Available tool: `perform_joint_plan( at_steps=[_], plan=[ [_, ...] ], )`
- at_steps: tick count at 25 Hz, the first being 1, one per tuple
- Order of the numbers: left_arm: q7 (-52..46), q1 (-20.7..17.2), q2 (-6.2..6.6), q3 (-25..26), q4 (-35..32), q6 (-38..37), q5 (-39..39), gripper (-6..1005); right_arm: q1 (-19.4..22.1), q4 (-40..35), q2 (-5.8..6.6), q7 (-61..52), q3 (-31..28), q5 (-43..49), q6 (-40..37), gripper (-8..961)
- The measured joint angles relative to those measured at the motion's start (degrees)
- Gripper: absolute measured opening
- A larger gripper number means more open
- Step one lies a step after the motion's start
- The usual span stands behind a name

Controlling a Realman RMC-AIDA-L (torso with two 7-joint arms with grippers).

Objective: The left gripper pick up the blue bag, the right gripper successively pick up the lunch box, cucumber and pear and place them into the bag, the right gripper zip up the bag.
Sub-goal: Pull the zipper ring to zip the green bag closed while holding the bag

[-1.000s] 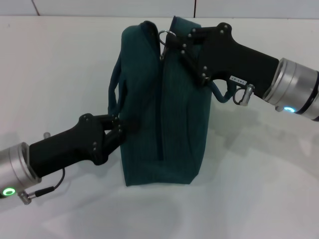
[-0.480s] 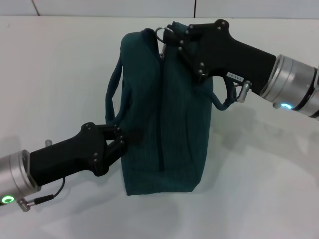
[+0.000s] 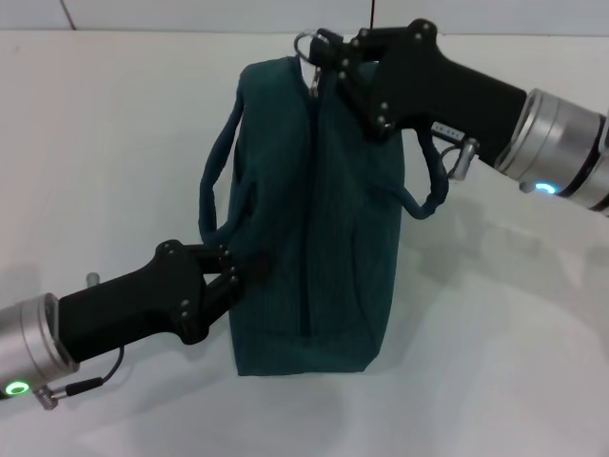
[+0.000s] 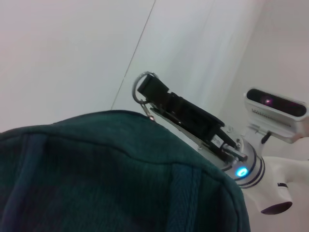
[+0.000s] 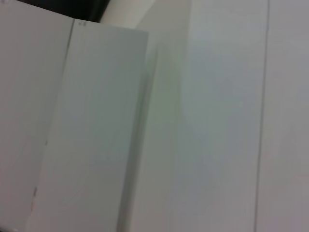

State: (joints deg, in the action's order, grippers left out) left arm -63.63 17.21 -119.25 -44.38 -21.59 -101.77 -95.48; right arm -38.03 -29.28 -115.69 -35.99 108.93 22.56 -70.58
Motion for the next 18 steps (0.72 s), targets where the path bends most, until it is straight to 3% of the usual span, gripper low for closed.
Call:
perform_joint_plan(
  at_steps=[18],
  plan=[
    [4.3,-2.0,0.07,0.9,-0.3,-4.1,0.5,70,-0.6,0.7,-0.26,2.0,-1.8,0.3,8.8,13]
  ],
)
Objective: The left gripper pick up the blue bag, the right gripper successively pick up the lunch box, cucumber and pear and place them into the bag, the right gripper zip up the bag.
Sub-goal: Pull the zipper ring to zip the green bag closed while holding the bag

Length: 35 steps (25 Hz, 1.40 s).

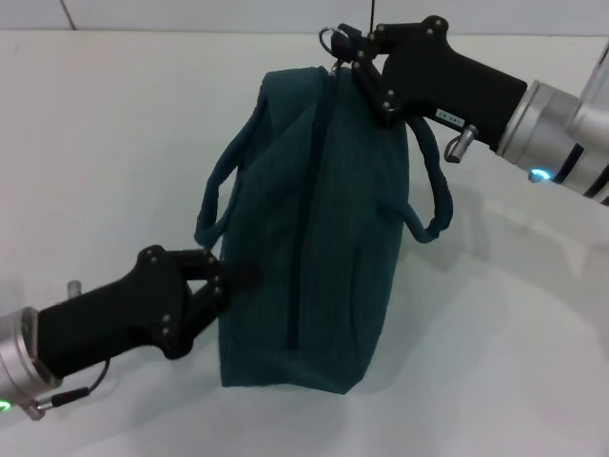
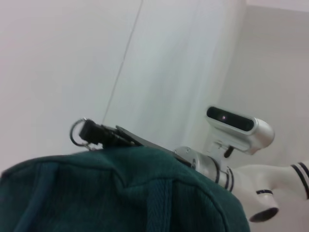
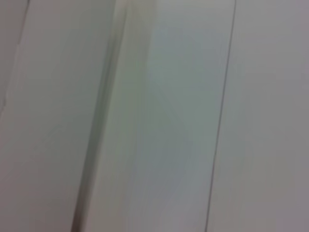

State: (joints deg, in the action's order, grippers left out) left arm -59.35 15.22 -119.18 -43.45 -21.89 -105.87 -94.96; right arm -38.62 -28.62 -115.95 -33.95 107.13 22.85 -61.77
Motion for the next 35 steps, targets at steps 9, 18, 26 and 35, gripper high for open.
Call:
perform_joint_plan(
  at_steps=[9,18,26,35],
  plan=[
    [-0.9,-0.7,-0.35,6.6,0.5,3.7,0.2,83,0.1,0.6,-0.25,0.4,-0.2,-0.5,4.7,13],
    [-3.0,-0.6,-0.52,10.1,1.4,11.0,1.6,96,4.8,-1.3,-0.24,0.5,-3.1,-0.6,4.2,14],
    [-2.7,-0.3,-0.52,10.1,1.6,11.9,2.9,107,5.7,-1.9,-0.16,0.6,-3.4,-0.6,4.1,14],
    [-4.2,0.3,-0.52,10.0,2.0,10.7,6.4,156,5.8,-1.5,-0.07,0.7,-3.4,-0.7,3.6,14]
  ],
)
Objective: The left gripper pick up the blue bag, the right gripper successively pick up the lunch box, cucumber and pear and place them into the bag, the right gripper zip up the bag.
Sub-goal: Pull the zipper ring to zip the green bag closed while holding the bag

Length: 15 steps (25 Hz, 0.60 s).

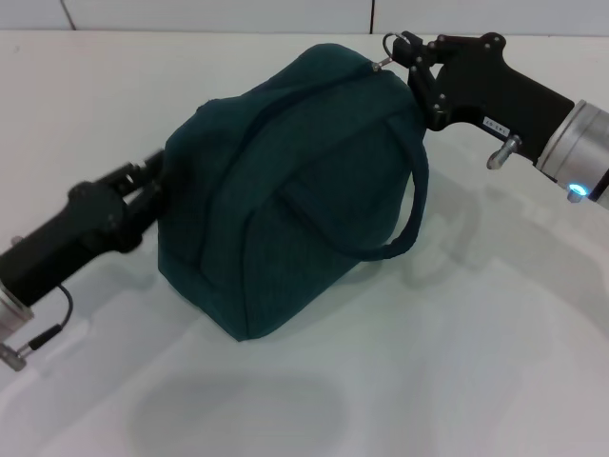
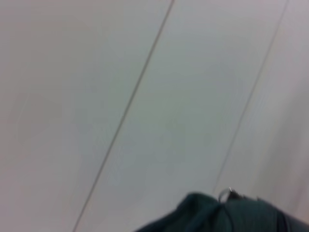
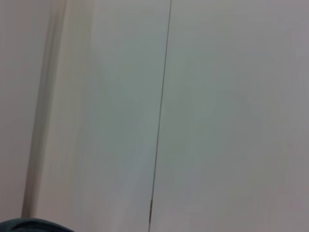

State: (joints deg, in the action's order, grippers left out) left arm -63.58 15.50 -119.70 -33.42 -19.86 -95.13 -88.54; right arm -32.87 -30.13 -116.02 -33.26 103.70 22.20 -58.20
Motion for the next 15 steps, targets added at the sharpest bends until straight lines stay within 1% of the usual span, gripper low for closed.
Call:
perform_joint_plan(
  at_steps=[6,9,12,15],
  plan=[
    [-2.1,0.1,-0.03,0.0,0.0,-2.8,4.2,272,0.0,0.0,0.09,0.3,0.0,0.0,-0.1,14],
    [-5.8,0.7,0.02,0.0,0.0,-4.2,8.4,330,0.0,0.1,0.1,0.4,0.0,0.1,-0.6,14],
    [-10.8,2.0,0.33,0.1,-0.3,-4.0,12.0,453,0.0,0.3,0.1,0.5,0.0,0.4,-1.7,14],
    [-14.3,4.6,1.17,0.0,-0.9,-2.9,12.6,582,0.5,0.4,0.11,1.6,0.0,0.5,-3.5,14]
  ],
)
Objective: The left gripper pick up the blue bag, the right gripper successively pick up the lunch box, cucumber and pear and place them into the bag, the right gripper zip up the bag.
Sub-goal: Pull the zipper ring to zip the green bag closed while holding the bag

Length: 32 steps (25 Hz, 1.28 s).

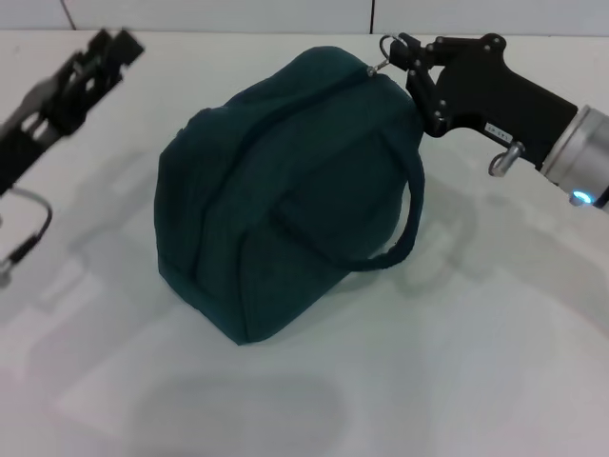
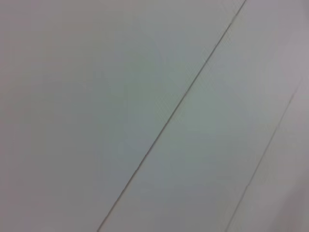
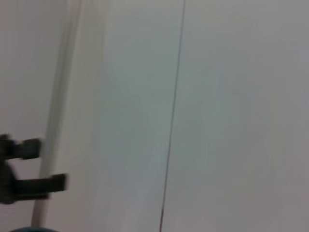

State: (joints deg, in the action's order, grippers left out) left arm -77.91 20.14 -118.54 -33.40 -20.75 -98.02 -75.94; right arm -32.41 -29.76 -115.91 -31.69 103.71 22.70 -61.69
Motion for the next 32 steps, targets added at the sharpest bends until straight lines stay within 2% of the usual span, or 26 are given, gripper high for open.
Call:
perform_joint_plan(
  at_steps=[4,10,17,21,27,32],
  plan=[
    [-4.5,3.4,0.77,-0.6,-1.3,2.0,-1.4,772,0.5,0.1,-0.03,1.9,-0.9,-0.3,-2.7,14],
    [-10.3,8.5,1.13,-0.6,-3.7,5.6,-9.4,883,0.7,0.1,-0.05,1.9,-2.0,-0.3,-4.1,15],
    [-22.1,11.6,1.64,-0.6,-11.4,7.2,-21.4,862,1.1,0.1,-0.11,2.0,-2.1,-0.4,-4.8,15],
    [-26.7,12.7,1.65,-0.8,-15.1,6.9,-25.7,844,1.1,0.1,-0.11,2.0,-2.1,-0.4,-4.9,15],
    [-29.4,13.7,1.78,-4.1,-15.7,6.8,-27.1,816,1.5,0.1,-0.14,2.0,-1.9,-0.4,-5.5,15],
    [-31.1,14.7,1.68,-5.0,-16.0,7.0,-27.7,794,1.6,0.1,-0.19,2.0,-1.7,-0.4,-5.6,15]
  ],
)
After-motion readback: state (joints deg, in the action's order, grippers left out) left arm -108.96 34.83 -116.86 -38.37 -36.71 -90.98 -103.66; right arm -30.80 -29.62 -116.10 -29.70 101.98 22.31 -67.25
